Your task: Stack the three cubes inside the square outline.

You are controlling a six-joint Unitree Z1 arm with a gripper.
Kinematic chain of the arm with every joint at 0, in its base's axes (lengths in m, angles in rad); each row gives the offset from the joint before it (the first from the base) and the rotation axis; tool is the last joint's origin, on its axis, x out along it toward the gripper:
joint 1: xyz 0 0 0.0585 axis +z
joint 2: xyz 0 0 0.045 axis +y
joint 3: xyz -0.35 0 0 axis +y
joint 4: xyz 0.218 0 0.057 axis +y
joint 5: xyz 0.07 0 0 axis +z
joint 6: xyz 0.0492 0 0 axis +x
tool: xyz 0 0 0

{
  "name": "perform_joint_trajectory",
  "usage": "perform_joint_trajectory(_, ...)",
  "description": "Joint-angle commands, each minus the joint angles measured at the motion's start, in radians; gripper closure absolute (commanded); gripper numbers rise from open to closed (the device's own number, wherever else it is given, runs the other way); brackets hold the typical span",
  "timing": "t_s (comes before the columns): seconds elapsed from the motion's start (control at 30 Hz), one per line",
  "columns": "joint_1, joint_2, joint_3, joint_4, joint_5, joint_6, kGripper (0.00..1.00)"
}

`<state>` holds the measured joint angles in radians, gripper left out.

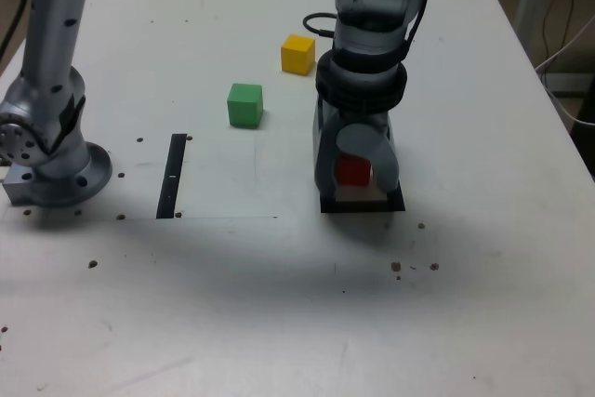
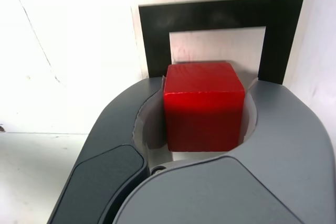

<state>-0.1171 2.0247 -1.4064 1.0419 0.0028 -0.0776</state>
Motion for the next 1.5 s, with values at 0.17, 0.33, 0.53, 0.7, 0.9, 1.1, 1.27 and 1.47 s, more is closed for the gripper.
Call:
perform_joint_trajectory(0.17, -0.008, -0.007, -0.009, 0.015, -0.018, 0.021, 0.05)
perform_joint_trajectory(0.33, -0.005, -0.013, -0.01, 0.022, -0.022, 0.021, 0.01)
perform_joint_trajectory(0.53, 0.015, -0.039, -0.015, 0.044, 0.01, 0.021, 0.0)
perform_joint_trajectory(0.7, 0.1, -0.084, -0.01, 0.088, 0.049, 0.06, 0.0)
perform_joint_trajectory(0.9, 0.28, -0.12, -0.015, 0.145, 0.09, 0.197, 0.0)
perform_joint_trajectory(1.1, 0.426, -0.189, -0.047, 0.184, 0.192, 0.381, 0.0)
perform_joint_trajectory(1.27, 0.531, -0.195, -0.04, 0.178, 0.243, 0.599, 0.0)
perform_joint_trajectory(1.47, 0.639, -0.14, -0.027, 0.16, 0.265, 0.762, 0.01)
